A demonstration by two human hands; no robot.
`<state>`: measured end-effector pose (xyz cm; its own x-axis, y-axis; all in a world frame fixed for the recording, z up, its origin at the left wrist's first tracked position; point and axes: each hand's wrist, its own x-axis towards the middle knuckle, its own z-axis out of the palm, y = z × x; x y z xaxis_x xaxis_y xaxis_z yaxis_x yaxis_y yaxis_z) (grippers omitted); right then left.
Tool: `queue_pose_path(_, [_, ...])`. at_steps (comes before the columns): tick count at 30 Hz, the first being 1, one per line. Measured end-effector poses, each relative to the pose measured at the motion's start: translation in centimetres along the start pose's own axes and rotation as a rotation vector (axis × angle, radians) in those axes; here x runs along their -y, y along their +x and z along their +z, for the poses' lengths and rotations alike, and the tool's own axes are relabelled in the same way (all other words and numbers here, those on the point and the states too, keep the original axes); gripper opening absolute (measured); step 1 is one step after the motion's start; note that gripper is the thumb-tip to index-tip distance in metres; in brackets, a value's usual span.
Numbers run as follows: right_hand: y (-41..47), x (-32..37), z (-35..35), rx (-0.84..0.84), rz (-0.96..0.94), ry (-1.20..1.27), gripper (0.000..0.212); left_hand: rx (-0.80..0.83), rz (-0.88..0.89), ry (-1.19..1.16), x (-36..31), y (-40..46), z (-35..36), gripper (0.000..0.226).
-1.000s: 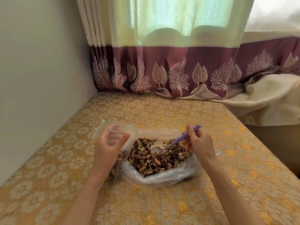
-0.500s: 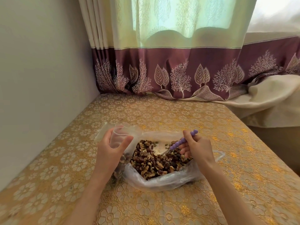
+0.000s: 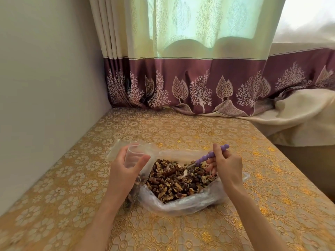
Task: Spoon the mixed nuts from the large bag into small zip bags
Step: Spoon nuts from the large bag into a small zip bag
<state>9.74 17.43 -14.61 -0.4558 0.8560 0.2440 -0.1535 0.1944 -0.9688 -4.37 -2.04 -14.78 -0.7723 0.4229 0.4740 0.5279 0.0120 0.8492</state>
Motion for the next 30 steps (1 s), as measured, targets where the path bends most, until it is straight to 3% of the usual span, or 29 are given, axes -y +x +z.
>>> queue_pose_path(5, [0.6, 1.2, -0.3, -0.037, -0.005, 0.063, 0.042, -0.004, -0.013, -0.016, -0.1, -0.1, -0.1, 0.065])
queue_pose_path(10, [1.9, 3.5, 0.1, -0.046, -0.027, 0.127, 0.041, -0.014, -0.022, -0.009, -0.2, -0.1, -0.1, 0.045])
queue_pose_path(17, [2.3, 7.3, 2.4, 0.036, -0.077, 0.199, 0.041, -0.018, -0.009, -0.006, -0.1, -0.2, -0.1, 0.04])
queue_pose_path(25, [0.0, 9.4, 7.3, 0.219, -0.288, 0.052, 0.042, -0.053, -0.035, -0.099, -0.2, -0.1, -0.1, 0.049])
queue_pose_path(30, [-0.6, 10.0, 8.8, 0.322, -0.449, -0.075, 0.039, -0.049, -0.045, -0.118, -0.1, 0.0, -0.2, 0.074])
